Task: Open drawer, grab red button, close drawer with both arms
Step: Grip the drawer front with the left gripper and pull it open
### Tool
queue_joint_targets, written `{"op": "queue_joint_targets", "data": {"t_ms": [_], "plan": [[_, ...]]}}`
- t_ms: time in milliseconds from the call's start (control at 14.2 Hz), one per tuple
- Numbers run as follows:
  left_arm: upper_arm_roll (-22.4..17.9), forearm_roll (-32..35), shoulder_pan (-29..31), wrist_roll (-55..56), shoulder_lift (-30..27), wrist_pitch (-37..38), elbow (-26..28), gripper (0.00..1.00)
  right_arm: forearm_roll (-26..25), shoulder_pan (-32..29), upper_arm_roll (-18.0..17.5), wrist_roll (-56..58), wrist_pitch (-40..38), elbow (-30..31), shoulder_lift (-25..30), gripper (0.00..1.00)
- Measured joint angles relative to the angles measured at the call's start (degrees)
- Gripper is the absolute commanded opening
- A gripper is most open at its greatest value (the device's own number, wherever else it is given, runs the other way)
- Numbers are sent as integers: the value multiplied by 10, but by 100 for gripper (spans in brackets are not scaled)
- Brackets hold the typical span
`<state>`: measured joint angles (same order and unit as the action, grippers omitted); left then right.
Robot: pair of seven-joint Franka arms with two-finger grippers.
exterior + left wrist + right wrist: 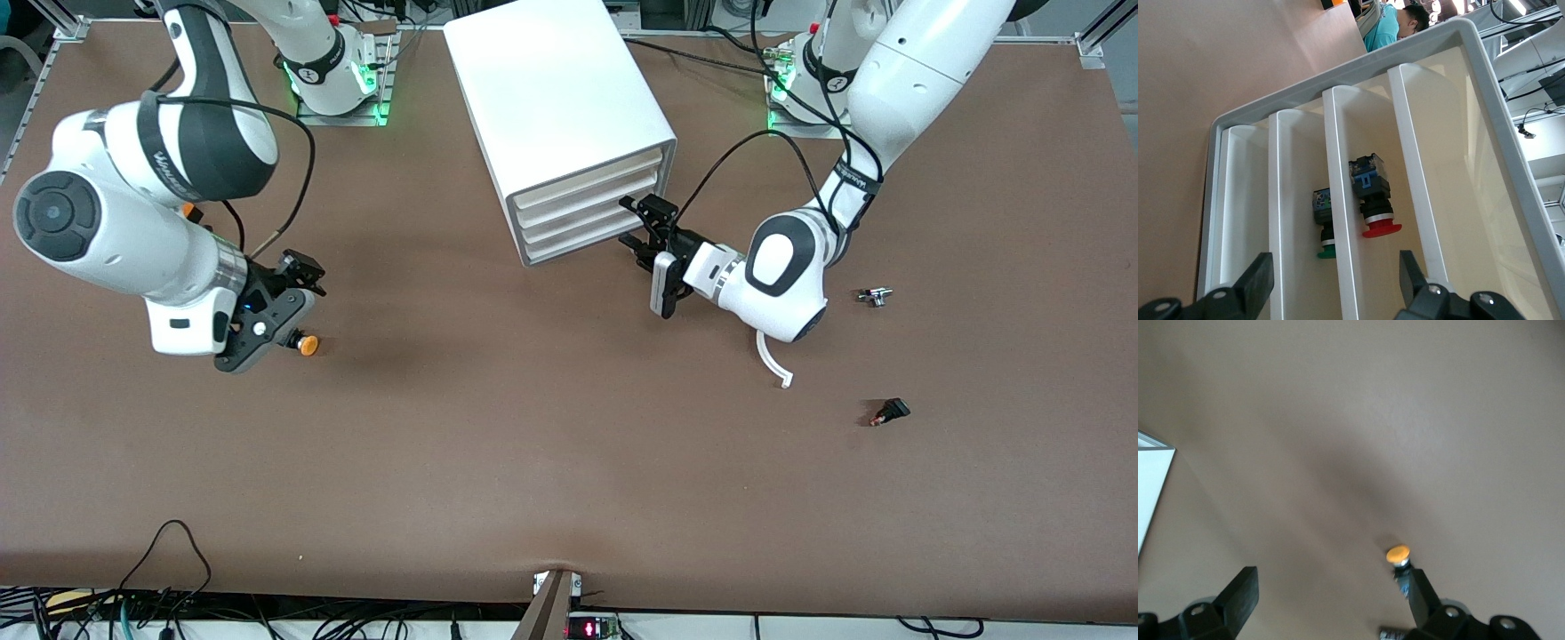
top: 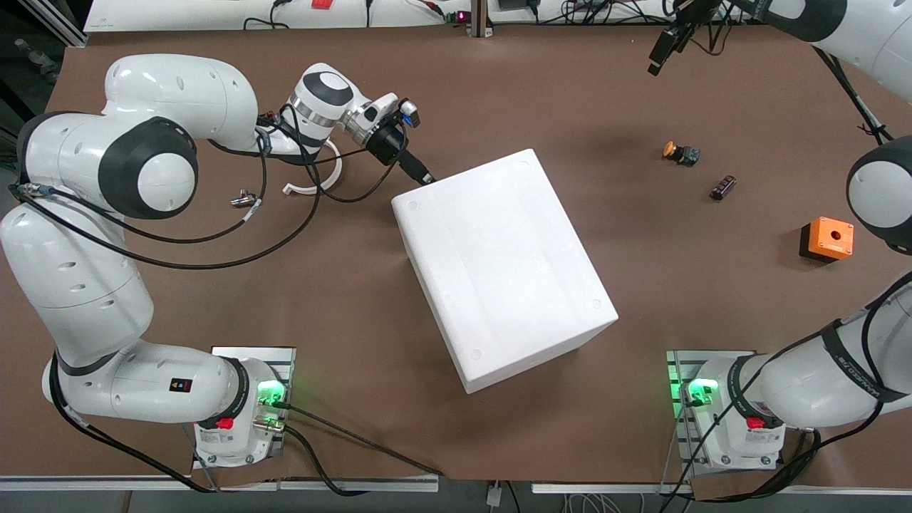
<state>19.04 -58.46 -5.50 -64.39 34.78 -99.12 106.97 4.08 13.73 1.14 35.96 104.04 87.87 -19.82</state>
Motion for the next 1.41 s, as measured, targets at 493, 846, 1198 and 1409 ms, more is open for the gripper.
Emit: {"op": "queue_joint_targets", "data": {"t_ms": [493, 846, 1198, 1409], "plan": [[22, -32, 1, -2, -15, -39, 74, 52, -4, 60, -37, 13, 51, -4, -11, 100], [28, -35, 3, -3, -27, -42, 96, 23, -4, 58, -35, 16, 63, -4, -11, 100], [31, -38, 3, -7, -32, -51, 103, 0, -7, 60, -35, 16, 63, -5, -12, 100], [31, -39, 3, -7, -32, -51, 103, 0, -20, 62, -36, 16, 63, -9, -12, 100]]}}
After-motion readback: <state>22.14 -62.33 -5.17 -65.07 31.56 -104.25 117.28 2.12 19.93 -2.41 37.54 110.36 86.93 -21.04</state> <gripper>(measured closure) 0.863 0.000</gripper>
